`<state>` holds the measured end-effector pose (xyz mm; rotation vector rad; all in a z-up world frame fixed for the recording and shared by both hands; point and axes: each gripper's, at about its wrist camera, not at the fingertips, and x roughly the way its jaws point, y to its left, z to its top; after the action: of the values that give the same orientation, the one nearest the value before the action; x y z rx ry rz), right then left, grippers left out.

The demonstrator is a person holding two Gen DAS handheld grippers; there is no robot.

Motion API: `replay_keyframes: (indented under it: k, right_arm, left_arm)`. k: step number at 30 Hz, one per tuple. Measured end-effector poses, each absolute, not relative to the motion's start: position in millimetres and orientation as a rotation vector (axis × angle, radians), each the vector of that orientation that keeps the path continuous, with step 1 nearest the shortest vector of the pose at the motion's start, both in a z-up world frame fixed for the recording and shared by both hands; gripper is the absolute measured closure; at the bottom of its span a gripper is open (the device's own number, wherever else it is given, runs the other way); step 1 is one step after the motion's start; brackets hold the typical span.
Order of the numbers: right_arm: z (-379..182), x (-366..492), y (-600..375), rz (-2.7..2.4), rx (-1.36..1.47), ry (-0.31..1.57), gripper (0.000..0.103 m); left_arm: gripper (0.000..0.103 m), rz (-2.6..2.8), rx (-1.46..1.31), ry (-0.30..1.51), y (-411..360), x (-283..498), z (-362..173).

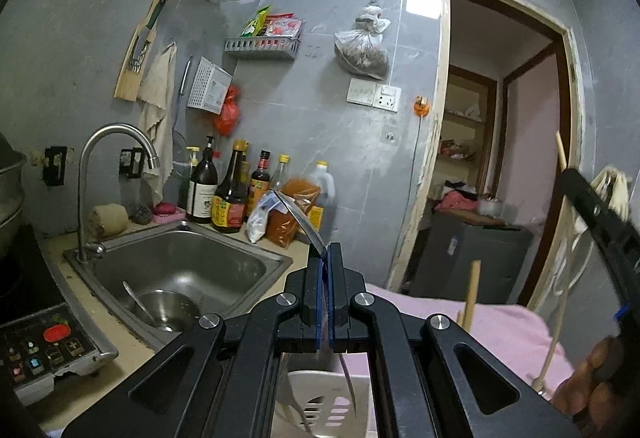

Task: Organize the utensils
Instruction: 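Carry the knife in the left tool while the right tool carries the chopstick to the caddy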

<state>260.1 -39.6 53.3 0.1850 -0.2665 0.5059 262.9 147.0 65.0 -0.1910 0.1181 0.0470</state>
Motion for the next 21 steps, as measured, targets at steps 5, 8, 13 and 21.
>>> replay_keyframes:
  k: [5, 8, 13, 21]
  right_arm:
    - [47.2, 269.3, -43.0, 0.5, 0.208, -0.247, 0.1]
    - [42.8, 273.0, -40.4, 0.496, 0.201, -0.238, 0.1]
    - [36.1, 277.2, -35.8, 0.505, 0.174, -0.207, 0.1]
    - [30.8, 276.7, -35.3, 0.508, 0.156, -0.189, 0.1]
  left_arm:
    - [0.103, 0.057, -0.167, 0.132, 143.2, 265.0, 54.7]
    - [0.103, 0.066, -0.145, 0.137, 139.2, 265.5, 50.1]
    - [0.103, 0.079, -0.113, 0.161, 136.1, 268.7, 43.6]
    - [0.103, 0.065, -0.123, 0.189, 134.8, 268.5, 35.1]
